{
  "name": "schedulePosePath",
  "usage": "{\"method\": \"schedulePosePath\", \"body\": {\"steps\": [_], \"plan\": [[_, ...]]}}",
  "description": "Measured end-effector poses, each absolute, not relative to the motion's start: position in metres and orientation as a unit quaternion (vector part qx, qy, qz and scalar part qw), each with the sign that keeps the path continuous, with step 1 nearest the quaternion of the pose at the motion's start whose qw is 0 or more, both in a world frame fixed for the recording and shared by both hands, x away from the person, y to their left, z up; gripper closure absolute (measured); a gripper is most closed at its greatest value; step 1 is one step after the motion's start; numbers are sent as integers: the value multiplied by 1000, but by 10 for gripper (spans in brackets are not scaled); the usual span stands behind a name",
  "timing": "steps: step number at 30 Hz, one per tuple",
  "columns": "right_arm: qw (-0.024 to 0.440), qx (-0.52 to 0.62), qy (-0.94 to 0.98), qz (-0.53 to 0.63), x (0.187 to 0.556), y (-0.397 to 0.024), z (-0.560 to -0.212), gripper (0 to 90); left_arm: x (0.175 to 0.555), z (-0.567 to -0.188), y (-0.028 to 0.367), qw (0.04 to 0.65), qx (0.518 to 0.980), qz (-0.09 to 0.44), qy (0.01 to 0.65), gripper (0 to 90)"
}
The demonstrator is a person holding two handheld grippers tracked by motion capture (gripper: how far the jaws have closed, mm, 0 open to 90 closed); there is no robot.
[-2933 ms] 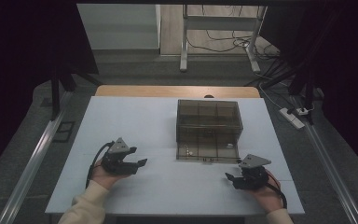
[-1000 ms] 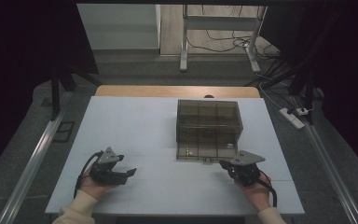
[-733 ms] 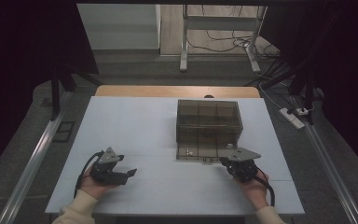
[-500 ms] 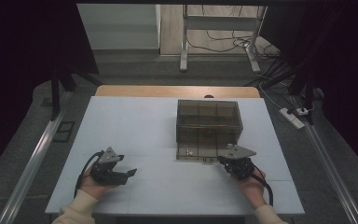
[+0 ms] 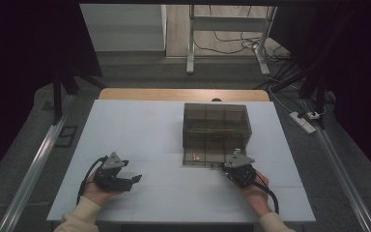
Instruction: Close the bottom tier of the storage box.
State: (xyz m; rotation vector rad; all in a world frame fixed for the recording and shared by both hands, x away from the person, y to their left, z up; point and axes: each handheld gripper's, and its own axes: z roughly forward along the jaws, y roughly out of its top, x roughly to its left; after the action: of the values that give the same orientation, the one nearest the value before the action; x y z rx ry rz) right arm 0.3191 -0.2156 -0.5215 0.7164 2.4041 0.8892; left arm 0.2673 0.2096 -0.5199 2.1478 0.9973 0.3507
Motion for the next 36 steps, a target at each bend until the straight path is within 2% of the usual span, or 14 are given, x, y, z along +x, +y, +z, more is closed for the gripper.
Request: {"method": "schedulePosePath", "body": {"steps": [36], "plan": [[259, 290, 863, 323, 347, -213, -525, 892, 268, -521, 208, 362, 840, 135, 381, 231]]}}
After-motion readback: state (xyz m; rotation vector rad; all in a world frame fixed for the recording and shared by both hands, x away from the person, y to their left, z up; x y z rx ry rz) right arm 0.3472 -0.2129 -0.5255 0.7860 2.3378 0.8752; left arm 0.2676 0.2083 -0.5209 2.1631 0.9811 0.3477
